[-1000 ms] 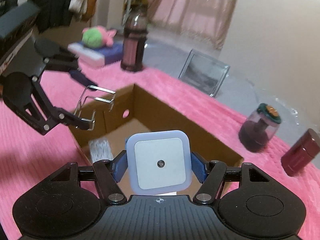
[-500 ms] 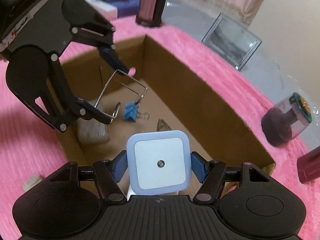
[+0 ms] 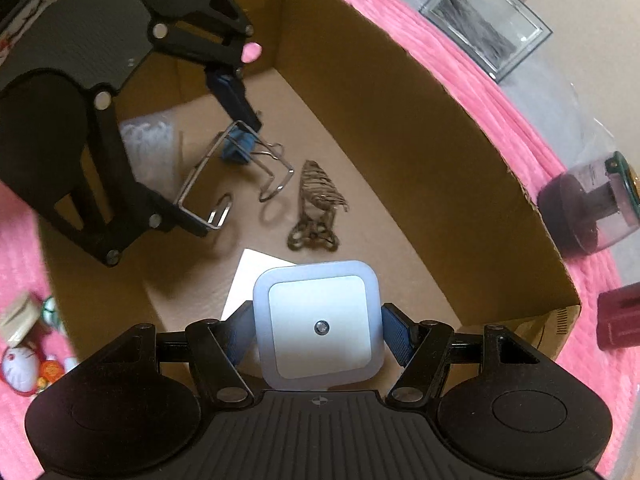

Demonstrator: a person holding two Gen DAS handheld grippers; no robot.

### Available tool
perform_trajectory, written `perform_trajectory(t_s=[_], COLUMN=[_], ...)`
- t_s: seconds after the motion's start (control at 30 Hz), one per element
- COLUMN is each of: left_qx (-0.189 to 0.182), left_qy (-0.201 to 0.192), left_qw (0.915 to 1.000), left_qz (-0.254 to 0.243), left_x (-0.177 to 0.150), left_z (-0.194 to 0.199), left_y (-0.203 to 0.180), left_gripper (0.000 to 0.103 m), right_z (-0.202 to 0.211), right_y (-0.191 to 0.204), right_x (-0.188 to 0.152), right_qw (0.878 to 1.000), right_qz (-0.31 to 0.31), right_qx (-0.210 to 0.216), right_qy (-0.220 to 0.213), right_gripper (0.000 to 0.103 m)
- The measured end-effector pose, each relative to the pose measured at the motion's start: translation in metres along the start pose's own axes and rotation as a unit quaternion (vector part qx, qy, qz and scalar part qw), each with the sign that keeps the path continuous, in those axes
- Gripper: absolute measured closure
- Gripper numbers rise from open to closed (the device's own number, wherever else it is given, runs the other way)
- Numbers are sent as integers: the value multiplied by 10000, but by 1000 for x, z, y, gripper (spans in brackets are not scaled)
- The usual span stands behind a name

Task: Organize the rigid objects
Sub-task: 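Lift and carry the wire rack and night light into the cardboard box with both tools, then open the left tool to release the wire rack while the right tool releases the night light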

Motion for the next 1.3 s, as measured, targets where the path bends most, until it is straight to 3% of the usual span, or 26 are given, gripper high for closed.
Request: perform_trajectory(t_s=[0.57, 0.97, 1.3], left_qx=[-41, -22, -3], left_qy=[173, 253, 235], left_qw=[9998, 9997, 9997], left_qz=[-33, 8, 58], left_x=[0, -2, -1], left_z=[-18, -23, -22], left_y=[6, 7, 10], left_gripper=[37, 37, 33], right_z=[-43, -57, -53], right_y=[-22, -30, -30], right_x=[9, 10, 9], right_qw=[9955, 9930, 9945], right_qz=[190, 294, 243], right_qx=[-765, -866, -780], right_qy=[522, 748, 654], right_gripper=[39, 39, 39])
Point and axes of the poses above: each gripper's, at about its wrist camera, not at the fingertips, and z roughly against the way its jaws point, y to its left, x to its top, the point moved 5 cm from there along -z, roughly the way its jaws point, and after that the axes turned 12 degrees about -x, right-handed, at the moved point
